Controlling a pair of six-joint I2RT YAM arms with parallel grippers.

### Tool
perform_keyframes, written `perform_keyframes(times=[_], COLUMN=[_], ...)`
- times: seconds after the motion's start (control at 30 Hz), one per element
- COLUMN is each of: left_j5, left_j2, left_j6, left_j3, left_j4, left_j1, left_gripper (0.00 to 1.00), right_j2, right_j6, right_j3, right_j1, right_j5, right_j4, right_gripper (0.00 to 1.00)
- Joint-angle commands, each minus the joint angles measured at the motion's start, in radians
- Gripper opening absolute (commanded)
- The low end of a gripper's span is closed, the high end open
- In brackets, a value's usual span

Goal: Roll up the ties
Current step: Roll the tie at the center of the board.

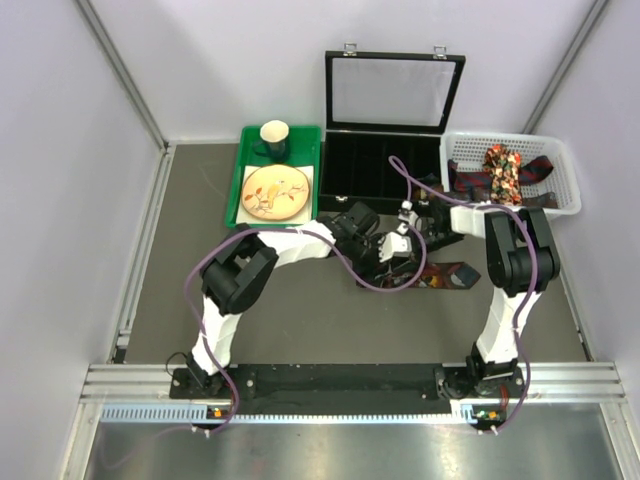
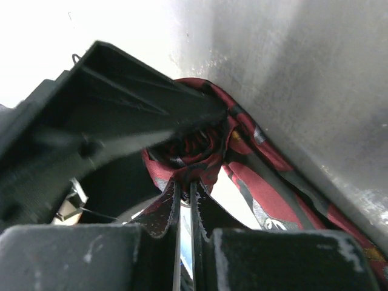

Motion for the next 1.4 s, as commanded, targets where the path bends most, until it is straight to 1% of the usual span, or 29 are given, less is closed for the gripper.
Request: perform_keyframes(times=[0.0,0.03,0.07,0.2,0.23,0.3,0.33,0.37,0.4,0.43,0.47,0.5,0.53,0.57,0.6,0.63,0.67,0.7,0.73,0.77,0.83,0.87,0.97,1.1,1.23,1.3,1.37], left_j5=[0.121,0.149,0.169,0.194,0.188,0.183,0.176,0.174,0.186,0.197,0.218,0.259,0.357,0.387,0.415,0.43,0.448,0.452,0.443,0.426,0.418,0.41,0.419,0.398,0.306,0.265,0.226], left_j2=[-0.056,-0.113,-0.141,-0.276,-0.338,-0.412,-0.47,-0.488,-0.492,-0.476,-0.453,-0.421,-0.341,-0.307,-0.279,-0.259,-0.259,-0.259,-0.247,-0.233,-0.18,-0.163,-0.115,-0.071,-0.012,0.005,0.031], left_j6=[-0.032,-0.024,-0.015,0.097,0.114,0.166,0.174,0.169,0.1,0.094,0.125,0.225,0.27,0.269,0.187,0.144,0.089,-0.02,-0.068,-0.112,-0.192,-0.215,-0.258,-0.281,-0.318,-0.334,-0.335], left_j3=[-0.09,-0.122,-0.134,-0.176,-0.208,-0.269,-0.358,-0.407,-0.458,-0.484,-0.452,-0.399,-0.266,-0.224,-0.207,-0.237,-0.275,-0.318,-0.388,-0.412,-0.417,-0.414,-0.403,-0.368,-0.323,-0.309,-0.282], left_j4=[-0.004,0.046,0.063,0.096,0.117,0.247,0.317,0.394,0.553,0.554,0.474,0.232,0.1,0.065,0.076,0.217,0.325,0.472,0.689,0.794,0.869,0.939,1.016,1.018,1.008,1.005,0.964], left_j1=[0.099,0.11,0.125,0.164,0.171,0.185,0.185,0.185,0.184,0.182,0.181,0.179,0.179,0.182,0.184,0.182,0.182,0.179,0.173,0.153,0.145,0.136,0.121,0.09,0.063,0.052,0.046], left_gripper=[0.86,0.92,0.98,0.99,0.99,0.99,0.99,0.99,0.99,0.99,0.99,0.99,0.99,0.99,0.99,0.99,0.99,0.99,0.99,0.99,0.99,0.99,0.99,0.99,0.98,0.95,0.9], right_j2=[0.035,0.035,0.036,0.036,0.037,0.037,0.038,0.04,0.04,0.041,0.044,0.044,0.046,0.046,0.044,0.046,0.046,0.05,0.053,0.055,0.053,0.049,0.043,0.044,0.044,0.044,0.043], right_j6=[-0.077,-0.106,-0.108,-0.109,-0.109,-0.108,-0.108,-0.112,-0.115,-0.115,-0.115,-0.117,-0.118,-0.12,-0.117,-0.115,-0.111,-0.108,-0.104,-0.104,-0.106,-0.109,-0.115,-0.117,-0.118,-0.118,-0.118], right_j3=[0.007,0.009,0.012,0.013,0.013,0.015,0.016,0.018,0.019,0.022,0.022,0.022,0.024,0.024,0.025,0.025,0.029,0.032,0.035,0.045,0.056,0.061,0.065,0.067,0.064,0.061,0.058], right_j1=[-0.001,-0.002,-0.005,-0.012,-0.012,-0.015,-0.015,-0.015,-0.015,-0.016,-0.016,-0.018,-0.016,-0.019,-0.021,-0.019,-0.019,-0.019,-0.019,-0.019,-0.019,-0.021,-0.019,-0.021,-0.019,-0.019,-0.018], right_j5=[0.237,0.25,0.259,0.291,0.296,0.302,0.307,0.313,0.319,0.322,0.327,0.336,0.343,0.351,0.354,0.359,0.359,0.366,0.37,0.371,0.385,0.389,0.397,0.383,0.376,0.373,0.37], right_j4=[0.031,0.034,0.034,0.034,0.034,0.033,0.031,0.03,0.028,0.024,0.024,0.018,0.014,0.013,0.011,0.008,0.008,-0.002,-0.01,-0.018,-0.041,-0.044,-0.056,-0.062,-0.062,-0.061,-0.058], right_gripper=[0.0,0.0,0.0,0.0,0.0,0.0,0.0,0.0,0.0,0.0,0.0,0.0,0.0,0.0,0.0,0.0,0.0,0.0,0.0,0.0,0.0,0.0,0.0,0.0,0.0,0.0,0.0])
